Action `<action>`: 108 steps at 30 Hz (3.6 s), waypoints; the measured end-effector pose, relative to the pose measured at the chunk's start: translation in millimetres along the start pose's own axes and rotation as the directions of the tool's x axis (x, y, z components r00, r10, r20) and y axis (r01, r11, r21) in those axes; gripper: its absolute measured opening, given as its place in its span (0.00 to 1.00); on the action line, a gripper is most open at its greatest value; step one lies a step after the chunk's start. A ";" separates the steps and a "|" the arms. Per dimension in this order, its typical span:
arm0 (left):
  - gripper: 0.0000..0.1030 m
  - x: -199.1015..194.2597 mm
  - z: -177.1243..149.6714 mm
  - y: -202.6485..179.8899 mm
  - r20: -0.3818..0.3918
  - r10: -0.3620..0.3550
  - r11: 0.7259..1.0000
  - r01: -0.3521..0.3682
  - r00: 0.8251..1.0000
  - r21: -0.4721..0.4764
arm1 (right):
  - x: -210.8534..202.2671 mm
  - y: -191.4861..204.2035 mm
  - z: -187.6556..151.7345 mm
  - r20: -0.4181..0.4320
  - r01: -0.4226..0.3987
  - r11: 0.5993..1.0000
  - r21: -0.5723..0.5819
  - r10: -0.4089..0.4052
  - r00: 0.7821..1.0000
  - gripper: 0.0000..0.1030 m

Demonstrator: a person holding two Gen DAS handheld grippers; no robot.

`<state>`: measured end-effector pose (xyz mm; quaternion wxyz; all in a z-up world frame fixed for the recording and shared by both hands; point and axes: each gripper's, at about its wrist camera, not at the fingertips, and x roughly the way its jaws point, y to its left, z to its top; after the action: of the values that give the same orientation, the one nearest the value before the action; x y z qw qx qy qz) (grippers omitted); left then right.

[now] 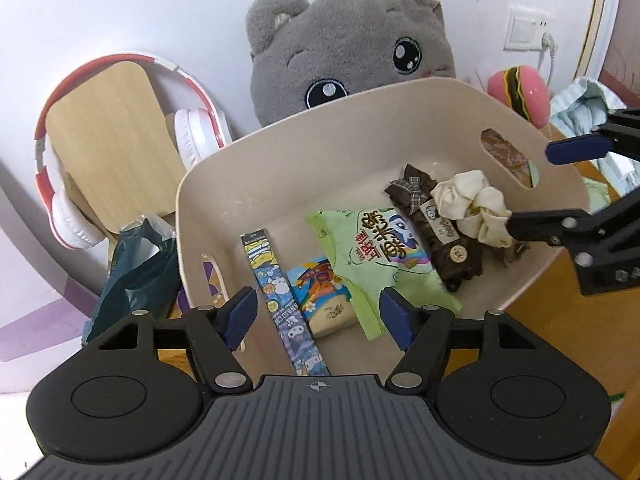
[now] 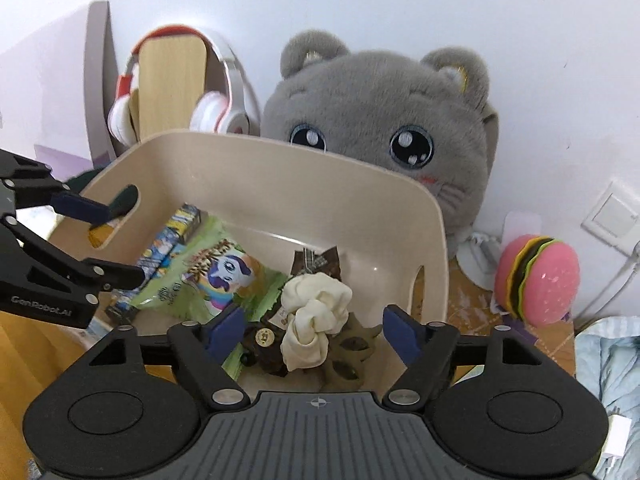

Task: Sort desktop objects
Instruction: 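Move both tools back toward the Hello Kitty plush and chip bag, then grasp the white Easy Fe chip bag with the right tool while the left tool grasps the blue-white tissue pack, then carry the chip bag and tissue pack with both tools over the basket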

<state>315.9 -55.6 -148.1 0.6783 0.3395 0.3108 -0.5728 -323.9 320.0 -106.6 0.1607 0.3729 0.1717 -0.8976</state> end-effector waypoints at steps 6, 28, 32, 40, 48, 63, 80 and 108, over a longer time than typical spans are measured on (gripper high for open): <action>0.68 -32.5 -17.1 1.5 0.036 -0.032 0.999 0.032 0.999 0.002 | -41.0 0.2 -15.2 0.078 -0.022 1.000 -0.006 0.023 0.997 0.98; 0.70 -75.3 -157.3 -37.0 -0.171 -0.201 0.952 0.234 0.964 0.198 | -111.2 46.6 -122.1 0.076 -0.228 0.973 -0.034 0.230 0.970 1.00; 0.70 -71.9 -170.9 -44.2 -0.210 -0.220 0.936 0.267 0.952 0.229 | -107.1 63.1 -131.2 0.062 -0.244 0.968 -0.054 0.247 0.967 1.00; 0.70 -61.5 -189.2 -52.1 -0.261 -0.246 0.922 0.309 0.933 0.234 | -92.5 85.3 -143.0 0.020 -0.253 0.964 -0.078 0.255 0.967 1.00; 0.70 -43.2 -194.1 -60.2 -0.274 -0.247 0.911 0.319 0.929 0.260 | -72.7 95.7 -145.2 -0.016 -0.227 0.971 -0.073 0.226 0.974 1.00; 0.64 -21.0 -183.3 -69.2 -0.278 -0.266 0.896 0.343 0.923 0.282 | -41.8 88.3 -137.5 -0.017 -0.258 0.966 0.029 0.259 0.966 0.95; 0.45 -22.8 -171.9 -54.2 -0.268 -0.301 0.910 0.360 0.915 0.206 | -46.2 84.2 -141.8 -0.009 -0.339 0.939 0.050 0.340 0.940 0.59; 0.45 -90.4 -137.1 -20.2 -0.127 -0.263 0.935 0.285 0.956 0.211 | -135.3 25.6 -129.4 0.127 -0.296 0.954 0.037 0.289 0.949 0.58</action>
<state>277.8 105.3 -155.9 0.5327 0.3955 0.3202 -0.6762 -143.1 374.3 -99.1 0.2916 0.3440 0.0794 -0.8890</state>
